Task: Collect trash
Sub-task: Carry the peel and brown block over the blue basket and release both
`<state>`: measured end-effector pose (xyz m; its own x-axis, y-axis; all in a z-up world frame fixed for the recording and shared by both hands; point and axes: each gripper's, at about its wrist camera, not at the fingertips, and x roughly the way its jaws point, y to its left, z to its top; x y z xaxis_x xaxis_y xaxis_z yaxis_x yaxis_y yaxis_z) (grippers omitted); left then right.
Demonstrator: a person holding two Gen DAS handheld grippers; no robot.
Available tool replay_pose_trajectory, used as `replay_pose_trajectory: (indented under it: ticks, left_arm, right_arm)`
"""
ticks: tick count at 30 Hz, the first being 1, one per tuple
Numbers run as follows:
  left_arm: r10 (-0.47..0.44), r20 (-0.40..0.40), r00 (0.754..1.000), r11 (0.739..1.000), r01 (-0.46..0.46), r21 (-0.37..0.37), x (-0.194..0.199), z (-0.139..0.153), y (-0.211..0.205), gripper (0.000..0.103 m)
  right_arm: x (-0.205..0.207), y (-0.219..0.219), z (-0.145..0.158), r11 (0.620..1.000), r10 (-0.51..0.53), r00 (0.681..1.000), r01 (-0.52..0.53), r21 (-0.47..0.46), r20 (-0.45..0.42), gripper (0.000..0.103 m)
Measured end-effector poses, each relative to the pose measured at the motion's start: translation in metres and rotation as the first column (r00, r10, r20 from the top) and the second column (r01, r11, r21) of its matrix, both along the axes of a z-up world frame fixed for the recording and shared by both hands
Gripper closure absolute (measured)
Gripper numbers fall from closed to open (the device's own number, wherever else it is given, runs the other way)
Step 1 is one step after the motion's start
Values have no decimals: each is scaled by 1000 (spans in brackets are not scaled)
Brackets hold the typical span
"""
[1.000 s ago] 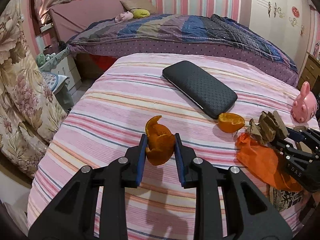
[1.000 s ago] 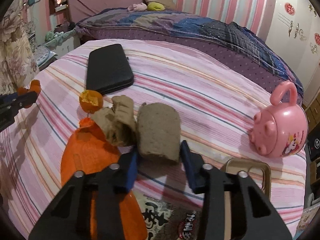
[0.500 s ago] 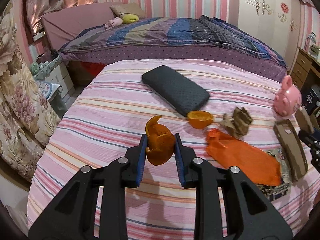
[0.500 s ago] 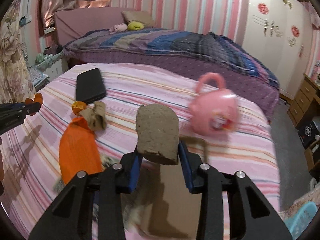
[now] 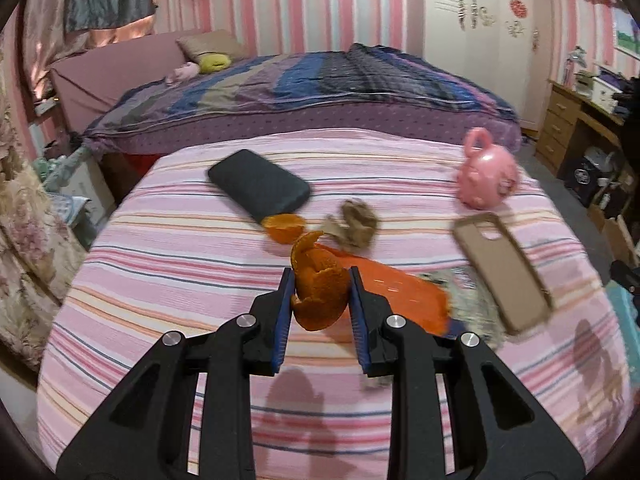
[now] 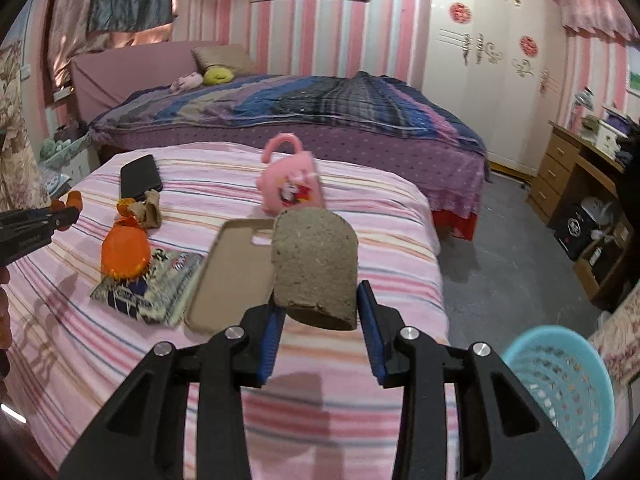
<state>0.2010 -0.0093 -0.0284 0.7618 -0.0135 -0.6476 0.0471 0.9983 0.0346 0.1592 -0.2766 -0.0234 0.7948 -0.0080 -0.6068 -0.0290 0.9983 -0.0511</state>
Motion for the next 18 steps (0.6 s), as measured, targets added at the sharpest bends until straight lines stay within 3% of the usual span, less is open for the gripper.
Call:
replay_pose_trajectory:
  ticks: [12, 18]
  left_arm:
    - [-58, 32, 998, 997, 57, 52, -24, -1, -62, 77]
    - [-94, 68, 993, 995, 93, 21, -37, 9, -92, 77]
  right_arm:
    - [-30, -61, -1, 997, -73, 997, 71, 41, 39, 66]
    - [-48, -99, 3, 991, -121, 991, 118, 60, 59, 66]
